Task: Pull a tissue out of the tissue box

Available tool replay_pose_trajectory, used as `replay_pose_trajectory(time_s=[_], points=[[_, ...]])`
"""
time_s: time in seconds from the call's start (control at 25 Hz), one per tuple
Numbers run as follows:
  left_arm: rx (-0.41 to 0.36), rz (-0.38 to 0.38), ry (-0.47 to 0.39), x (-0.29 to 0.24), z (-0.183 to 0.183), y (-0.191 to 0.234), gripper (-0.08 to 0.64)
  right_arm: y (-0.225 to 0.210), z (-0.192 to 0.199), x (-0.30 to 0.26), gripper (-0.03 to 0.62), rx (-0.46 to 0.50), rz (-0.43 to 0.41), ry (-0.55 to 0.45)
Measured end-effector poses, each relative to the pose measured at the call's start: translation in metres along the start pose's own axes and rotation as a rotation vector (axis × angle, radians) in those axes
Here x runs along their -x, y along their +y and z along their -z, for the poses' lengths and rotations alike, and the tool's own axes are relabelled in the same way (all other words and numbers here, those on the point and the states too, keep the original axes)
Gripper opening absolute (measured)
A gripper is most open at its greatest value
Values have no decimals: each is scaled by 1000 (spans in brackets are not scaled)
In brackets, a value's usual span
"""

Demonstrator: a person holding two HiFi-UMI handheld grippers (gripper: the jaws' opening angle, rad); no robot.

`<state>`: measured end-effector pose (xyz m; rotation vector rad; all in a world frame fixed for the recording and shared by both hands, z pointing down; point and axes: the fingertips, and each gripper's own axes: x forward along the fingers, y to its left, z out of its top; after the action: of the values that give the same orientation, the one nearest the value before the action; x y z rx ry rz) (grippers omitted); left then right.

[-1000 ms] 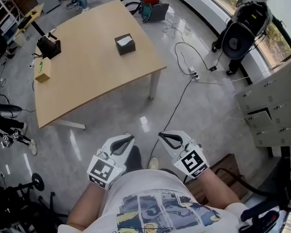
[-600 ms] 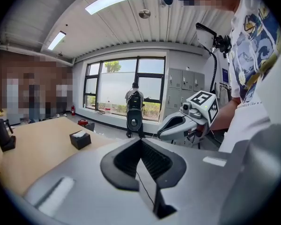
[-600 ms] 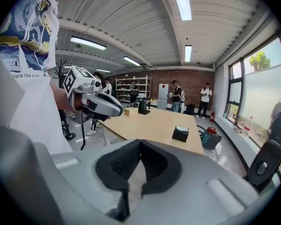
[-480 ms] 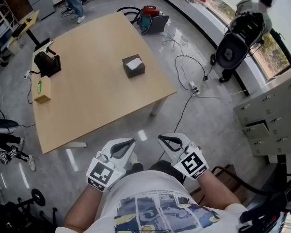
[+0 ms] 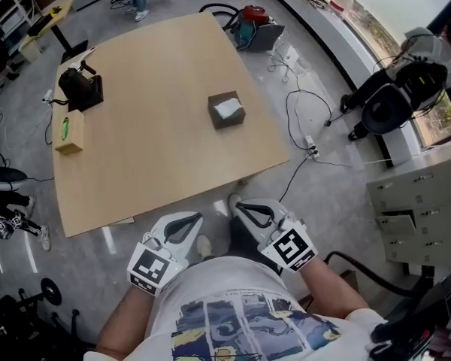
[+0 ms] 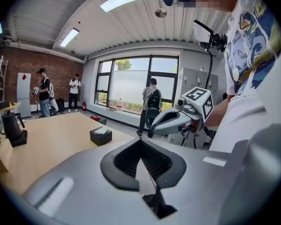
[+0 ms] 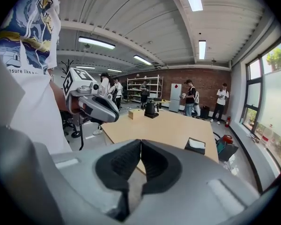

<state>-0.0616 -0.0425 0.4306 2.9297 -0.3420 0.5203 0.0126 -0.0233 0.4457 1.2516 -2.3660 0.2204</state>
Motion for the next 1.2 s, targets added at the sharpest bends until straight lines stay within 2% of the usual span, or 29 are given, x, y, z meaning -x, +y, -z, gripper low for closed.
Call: replay_pose_trajectory(time_s=[0.16,0.4,0.6,0.92,1.2], points=[[23,-47,12,-31,-10,30,2,-42,1,-18,5,31,-50,-14],[20,-102,10,-91,-52,60,2,-130,7,-33,8,69,-90,-34],[41,-152,19,-127,-65,84,2,-190,24,-65,57,142,-129,-4],[98,-274,28,-146,-67,115,2,-245,57,-120,107,372,-173,82],[141,-370,37,-149,-67,133,2,-259,83,-169,146,589,-253,138]])
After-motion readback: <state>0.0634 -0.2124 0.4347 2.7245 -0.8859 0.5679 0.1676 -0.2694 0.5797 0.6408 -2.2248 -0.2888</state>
